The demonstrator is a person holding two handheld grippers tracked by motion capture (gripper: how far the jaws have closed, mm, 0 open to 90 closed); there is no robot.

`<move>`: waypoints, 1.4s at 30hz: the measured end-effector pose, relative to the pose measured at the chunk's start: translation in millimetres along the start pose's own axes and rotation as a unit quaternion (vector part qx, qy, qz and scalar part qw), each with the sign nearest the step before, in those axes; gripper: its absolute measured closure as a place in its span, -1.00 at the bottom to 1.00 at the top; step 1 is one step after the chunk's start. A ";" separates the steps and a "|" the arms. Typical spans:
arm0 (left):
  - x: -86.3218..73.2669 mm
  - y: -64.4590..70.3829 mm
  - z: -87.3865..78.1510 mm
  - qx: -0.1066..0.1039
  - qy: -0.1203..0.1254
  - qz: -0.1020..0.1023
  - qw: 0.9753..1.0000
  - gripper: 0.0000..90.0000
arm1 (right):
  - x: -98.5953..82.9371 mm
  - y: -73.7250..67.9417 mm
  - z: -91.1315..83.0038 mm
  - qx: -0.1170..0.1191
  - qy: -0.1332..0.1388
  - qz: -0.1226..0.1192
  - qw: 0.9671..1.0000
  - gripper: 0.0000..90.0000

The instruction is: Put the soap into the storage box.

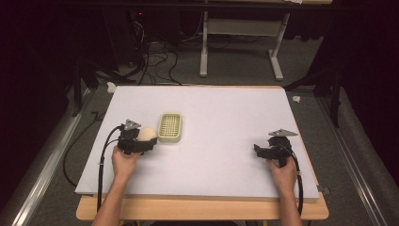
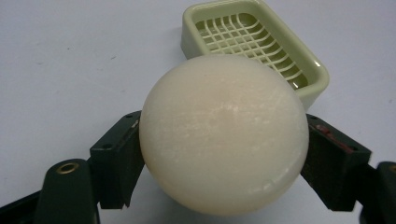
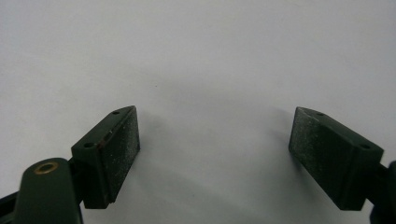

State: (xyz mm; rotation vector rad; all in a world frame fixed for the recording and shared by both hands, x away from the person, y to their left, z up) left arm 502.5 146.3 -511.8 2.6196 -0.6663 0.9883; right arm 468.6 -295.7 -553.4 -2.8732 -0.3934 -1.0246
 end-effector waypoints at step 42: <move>36.7 34.9 15.7 -0.024 -0.008 0.037 0.999 -0.48 | 0.0 0.0 0.0 0.000 0.000 0.000 1.000 -0.63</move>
Point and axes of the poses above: each handheld gripper's, and its own axes: z roughly forward along the jaws, x roughly out of its top, y roughly to its right, the point moved 10 cm from there along z, roughly forward along the jaws, and after that the axes turned 6 degrees about -y, right-handed, at the moved point
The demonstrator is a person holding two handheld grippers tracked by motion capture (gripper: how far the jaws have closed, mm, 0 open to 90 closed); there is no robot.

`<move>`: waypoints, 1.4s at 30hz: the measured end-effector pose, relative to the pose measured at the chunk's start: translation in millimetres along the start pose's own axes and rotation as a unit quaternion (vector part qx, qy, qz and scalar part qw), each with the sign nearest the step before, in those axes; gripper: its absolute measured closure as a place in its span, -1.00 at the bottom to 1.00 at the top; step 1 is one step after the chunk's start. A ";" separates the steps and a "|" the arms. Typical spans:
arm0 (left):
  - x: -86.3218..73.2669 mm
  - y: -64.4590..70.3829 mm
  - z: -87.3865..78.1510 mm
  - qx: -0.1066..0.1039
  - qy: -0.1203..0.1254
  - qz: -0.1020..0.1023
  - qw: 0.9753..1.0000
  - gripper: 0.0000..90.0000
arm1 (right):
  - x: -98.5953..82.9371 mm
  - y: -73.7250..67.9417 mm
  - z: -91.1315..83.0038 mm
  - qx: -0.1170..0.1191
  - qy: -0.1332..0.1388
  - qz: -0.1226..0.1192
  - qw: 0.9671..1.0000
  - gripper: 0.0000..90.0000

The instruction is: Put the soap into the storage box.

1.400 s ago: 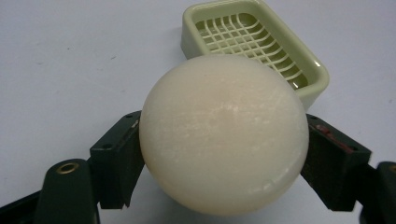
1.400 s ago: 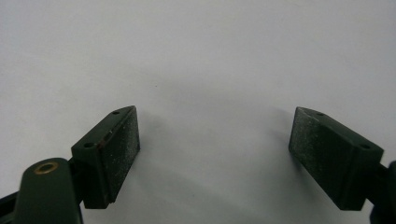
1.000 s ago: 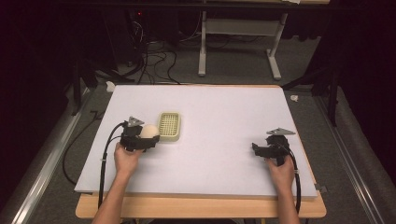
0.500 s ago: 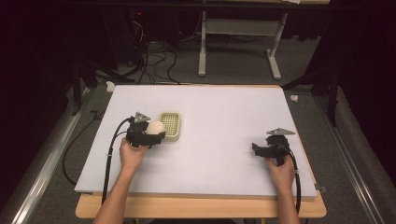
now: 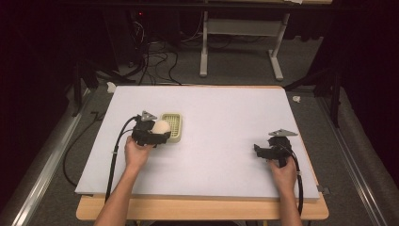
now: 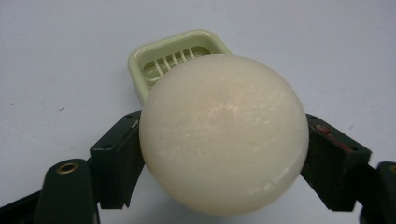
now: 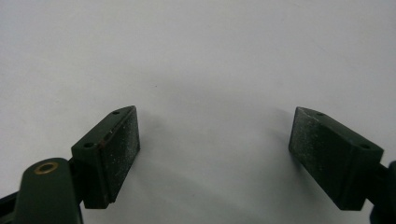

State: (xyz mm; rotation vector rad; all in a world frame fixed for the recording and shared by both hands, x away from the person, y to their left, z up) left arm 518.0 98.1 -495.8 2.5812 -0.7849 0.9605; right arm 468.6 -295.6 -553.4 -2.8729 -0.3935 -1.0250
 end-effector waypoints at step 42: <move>18.7 3.0 44.2 0.014 -0.029 0.023 0.999 -0.48 | 0.0 0.0 0.0 0.000 0.000 0.000 1.000 -0.63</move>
Point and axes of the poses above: each handheld gripper's, and its own axes: z roughly forward along the jaws, x roughly out of its top, y roughly to its right, the point moved 10 cm from there along z, roughly forward along the jaws, and after that the axes turned 6 degrees about -y, right-handed, at the moved point
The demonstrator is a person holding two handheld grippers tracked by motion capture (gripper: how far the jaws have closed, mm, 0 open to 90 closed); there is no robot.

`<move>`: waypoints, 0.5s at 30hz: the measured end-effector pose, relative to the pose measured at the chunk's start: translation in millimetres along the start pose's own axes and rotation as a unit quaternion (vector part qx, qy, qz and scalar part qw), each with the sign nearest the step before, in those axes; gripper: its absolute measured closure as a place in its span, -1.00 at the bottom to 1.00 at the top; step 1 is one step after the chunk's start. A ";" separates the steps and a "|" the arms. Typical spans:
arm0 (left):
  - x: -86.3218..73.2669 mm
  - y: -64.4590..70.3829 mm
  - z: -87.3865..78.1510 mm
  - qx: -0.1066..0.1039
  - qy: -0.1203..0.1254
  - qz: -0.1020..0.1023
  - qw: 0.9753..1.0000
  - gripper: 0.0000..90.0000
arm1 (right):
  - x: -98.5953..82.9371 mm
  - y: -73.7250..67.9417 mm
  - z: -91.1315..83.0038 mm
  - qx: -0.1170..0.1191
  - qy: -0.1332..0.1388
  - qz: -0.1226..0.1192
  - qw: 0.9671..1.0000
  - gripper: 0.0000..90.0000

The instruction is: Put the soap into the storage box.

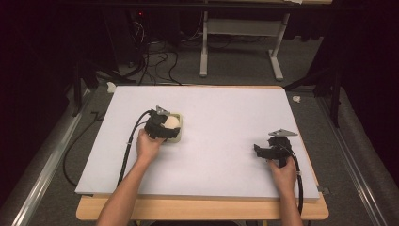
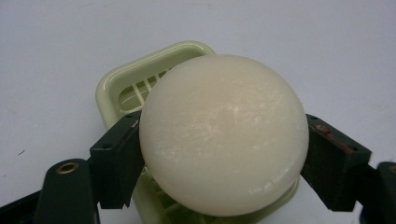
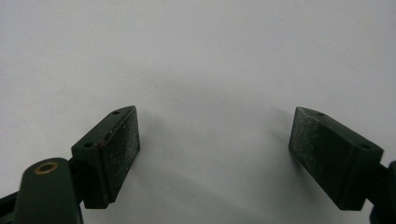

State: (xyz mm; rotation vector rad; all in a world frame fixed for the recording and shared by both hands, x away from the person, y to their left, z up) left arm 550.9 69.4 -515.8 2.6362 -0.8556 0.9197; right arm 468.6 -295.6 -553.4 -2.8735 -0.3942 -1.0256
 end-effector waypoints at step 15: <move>-3.5 -5.8 6.7 0.004 -0.011 -0.009 1.000 -0.49 | 0.0 0.0 0.0 0.000 0.000 0.000 1.000 -0.63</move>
Point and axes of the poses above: each handheld gripper's, and its own axes: z roughly forward along the jaws, x roughly out of its top, y roughly to its right, the point moved 10 cm from there along z, roughly forward along the jaws, and after that the axes turned 6 degrees about -y, right-handed, at the moved point
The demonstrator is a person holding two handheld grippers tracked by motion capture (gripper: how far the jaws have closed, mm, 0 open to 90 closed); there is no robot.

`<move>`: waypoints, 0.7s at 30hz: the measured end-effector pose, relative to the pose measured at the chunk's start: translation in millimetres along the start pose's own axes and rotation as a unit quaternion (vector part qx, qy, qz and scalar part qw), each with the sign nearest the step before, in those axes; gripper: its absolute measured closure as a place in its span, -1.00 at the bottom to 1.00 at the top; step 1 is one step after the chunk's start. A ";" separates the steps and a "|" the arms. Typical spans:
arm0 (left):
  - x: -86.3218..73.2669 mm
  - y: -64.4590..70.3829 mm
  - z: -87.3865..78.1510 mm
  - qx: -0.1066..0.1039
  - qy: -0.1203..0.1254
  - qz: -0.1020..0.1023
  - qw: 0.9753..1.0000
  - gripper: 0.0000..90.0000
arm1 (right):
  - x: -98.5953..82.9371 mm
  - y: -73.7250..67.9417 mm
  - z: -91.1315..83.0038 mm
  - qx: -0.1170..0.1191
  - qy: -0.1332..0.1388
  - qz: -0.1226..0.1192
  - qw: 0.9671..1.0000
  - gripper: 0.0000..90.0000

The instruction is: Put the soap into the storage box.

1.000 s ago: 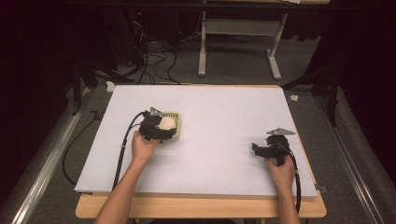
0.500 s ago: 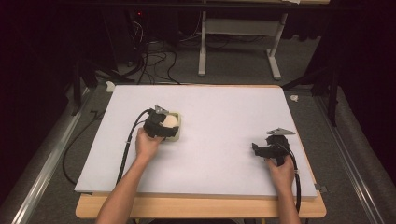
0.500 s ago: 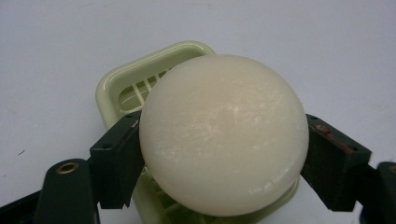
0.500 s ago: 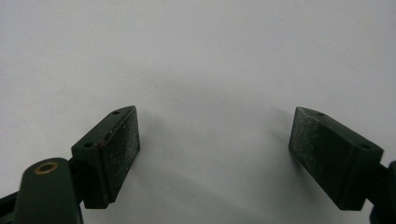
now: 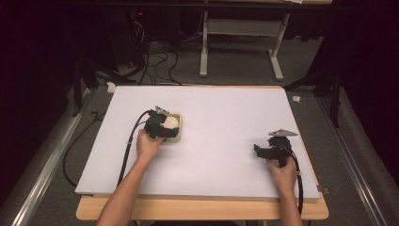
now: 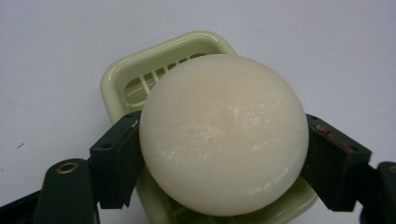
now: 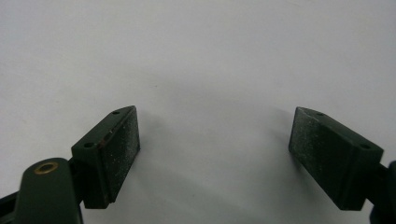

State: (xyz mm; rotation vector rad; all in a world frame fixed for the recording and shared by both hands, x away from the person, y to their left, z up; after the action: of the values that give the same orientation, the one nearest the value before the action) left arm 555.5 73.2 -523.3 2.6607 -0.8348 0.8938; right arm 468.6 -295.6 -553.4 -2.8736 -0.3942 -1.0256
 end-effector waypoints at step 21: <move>6.9 1.8 -13.1 0.019 0.023 0.011 0.999 -0.61 | 0.0 0.0 0.0 0.000 0.000 0.000 1.000 -0.63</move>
State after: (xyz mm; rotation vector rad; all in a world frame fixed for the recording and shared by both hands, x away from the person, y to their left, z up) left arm 552.6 73.4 -508.6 2.6575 -0.8455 0.9819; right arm 468.6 -295.6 -553.4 -2.8736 -0.3945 -1.0259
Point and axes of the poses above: each handheld gripper's, and its own axes: z roughly forward along the jaws, x roughly out of its top, y roughly to its right, the point moved 10 cm from there along z, roughly forward along the jaws, and after that the axes turned 6 degrees about -y, right-handed, at the moved point
